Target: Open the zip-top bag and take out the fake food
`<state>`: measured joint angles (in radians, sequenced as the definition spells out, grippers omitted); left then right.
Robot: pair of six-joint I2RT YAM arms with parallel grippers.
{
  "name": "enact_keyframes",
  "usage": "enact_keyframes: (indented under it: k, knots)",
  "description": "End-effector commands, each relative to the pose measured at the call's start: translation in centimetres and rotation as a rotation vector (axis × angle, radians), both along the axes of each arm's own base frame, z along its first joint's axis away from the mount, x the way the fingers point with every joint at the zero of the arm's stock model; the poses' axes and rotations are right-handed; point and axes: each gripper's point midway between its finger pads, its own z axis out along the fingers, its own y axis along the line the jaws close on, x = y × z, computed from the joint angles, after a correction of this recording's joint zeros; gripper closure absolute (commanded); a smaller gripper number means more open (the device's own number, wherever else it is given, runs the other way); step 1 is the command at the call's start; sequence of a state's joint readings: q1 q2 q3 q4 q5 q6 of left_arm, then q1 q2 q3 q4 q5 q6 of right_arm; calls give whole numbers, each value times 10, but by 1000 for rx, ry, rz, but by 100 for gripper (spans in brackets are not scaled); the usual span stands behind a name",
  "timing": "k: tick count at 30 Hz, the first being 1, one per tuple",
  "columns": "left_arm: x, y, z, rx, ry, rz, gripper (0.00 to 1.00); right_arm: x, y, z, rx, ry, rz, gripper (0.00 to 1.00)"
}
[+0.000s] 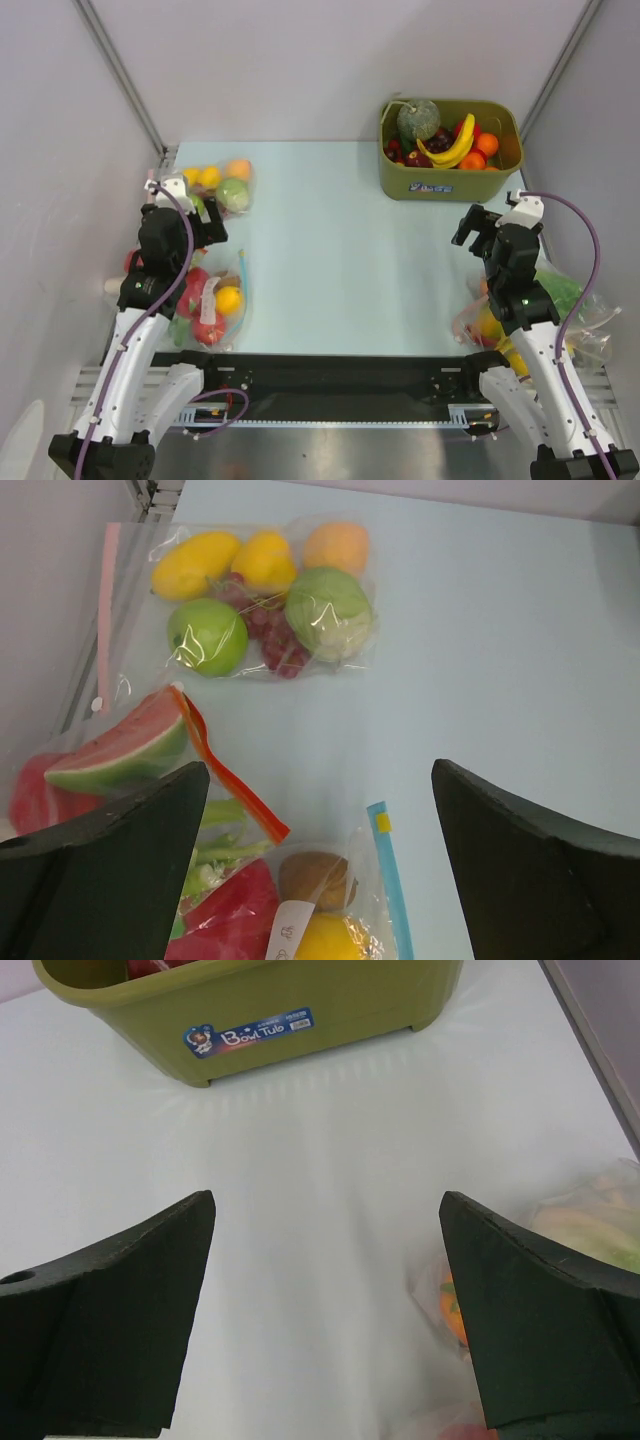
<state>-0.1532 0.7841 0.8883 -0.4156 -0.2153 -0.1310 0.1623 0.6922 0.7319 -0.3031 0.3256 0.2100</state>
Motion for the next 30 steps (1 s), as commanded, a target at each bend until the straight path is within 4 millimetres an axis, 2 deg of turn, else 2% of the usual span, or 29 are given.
enact_keyframes:
  k: [1,5,7,11,12,14,15,23,30]
  knots:
    - [-1,6,23,-3,-54,38,0,2,1,20,19,-43,-9,0]
    - [-6,2,27,5,-75,9,0,3,2,20,29,-43,-5,0]
    - [-8,-3,22,-2,-69,-6,0,3,3,17,38,-38,-4,0]
    - [-8,-21,-9,-10,51,-38,0,4,8,12,65,-31,15,0]
    - [-8,-36,-14,-5,72,-80,0,4,10,10,71,-30,20,0]
    - [-7,-40,-29,41,144,-57,0,5,13,8,91,-30,32,0]
    - [-8,-49,-28,59,153,-72,0,5,14,7,96,-27,36,0]
    - [-18,-56,-87,152,363,-59,0,4,22,1,141,-23,67,0]
    - [-30,-87,-128,231,508,-180,3,6,25,-3,157,-21,78,0]
